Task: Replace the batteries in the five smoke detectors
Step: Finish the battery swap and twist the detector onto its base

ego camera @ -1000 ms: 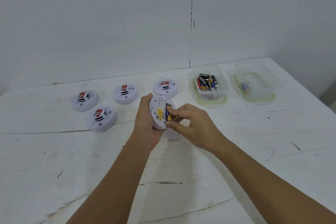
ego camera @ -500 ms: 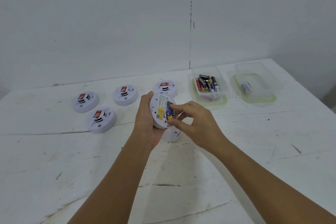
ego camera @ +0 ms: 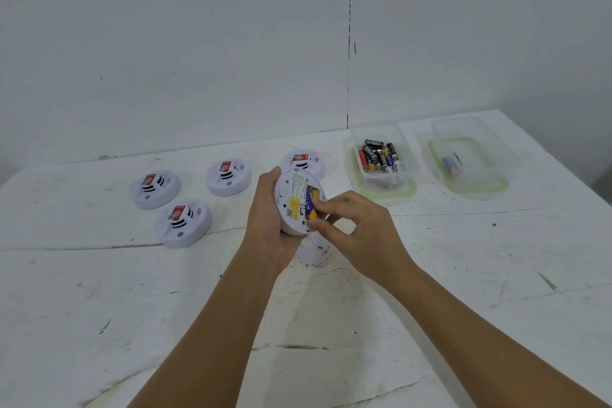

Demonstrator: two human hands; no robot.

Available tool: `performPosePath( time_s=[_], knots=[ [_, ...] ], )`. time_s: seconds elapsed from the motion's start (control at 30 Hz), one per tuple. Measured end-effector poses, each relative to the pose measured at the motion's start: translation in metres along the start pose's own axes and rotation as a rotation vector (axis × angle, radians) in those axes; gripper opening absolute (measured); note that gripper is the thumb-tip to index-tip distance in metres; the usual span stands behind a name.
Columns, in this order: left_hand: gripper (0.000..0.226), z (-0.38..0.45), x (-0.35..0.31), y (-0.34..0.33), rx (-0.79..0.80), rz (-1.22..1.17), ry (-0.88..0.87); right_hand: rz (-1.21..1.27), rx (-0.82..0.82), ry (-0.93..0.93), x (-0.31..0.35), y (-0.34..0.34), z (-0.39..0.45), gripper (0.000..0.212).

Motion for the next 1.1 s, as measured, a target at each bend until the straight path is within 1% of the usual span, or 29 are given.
performPosePath(
  time_s=[0.13, 0.27, 0.43, 0.57, 0.73, 0.83, 1.1],
  knots=[
    [0.052, 0.000, -0.002, -0.002, -0.019, 0.051, -0.011, -0.007, -0.014, 0.039, 0.003, 0.002, 0.001, 0.037],
    [0.058, 0.004, 0.000, -0.002, -0.019, 0.044, -0.001, 0.022, 0.006, 0.029, 0.000, 0.001, 0.000, 0.031],
    [0.058, 0.011, 0.005, -0.005, 0.028, -0.013, 0.024, 0.025, -0.074, 0.030, -0.003, 0.004, -0.002, 0.027],
    [0.058, 0.013, 0.005, -0.007, 0.041, -0.005, 0.032, 0.033, -0.091, 0.026, -0.005, 0.007, 0.000, 0.028],
    [0.055, 0.009, 0.001, -0.008, 0.000, -0.012, 0.016, 0.031, -0.039, 0.024, -0.009, 0.004, 0.001, 0.033],
    [0.055, 0.009, 0.000, -0.007, -0.014, 0.003, 0.026, 0.015, -0.006, 0.033, -0.010, 0.004, 0.006, 0.031],
    [0.057, 0.015, 0.001, -0.009, -0.005, 0.027, 0.034, 0.034, -0.035, -0.002, -0.015, 0.005, 0.005, 0.027]
  ],
)
Point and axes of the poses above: each hand's wrist, its own z-axis towards the middle knuckle, its own y-axis out of the back of the hand, x = y × z, the point moved 9 cm from there along z, towards the middle knuckle, and after that the axes turned 3 degrees about -y, right-handed, at the moved point
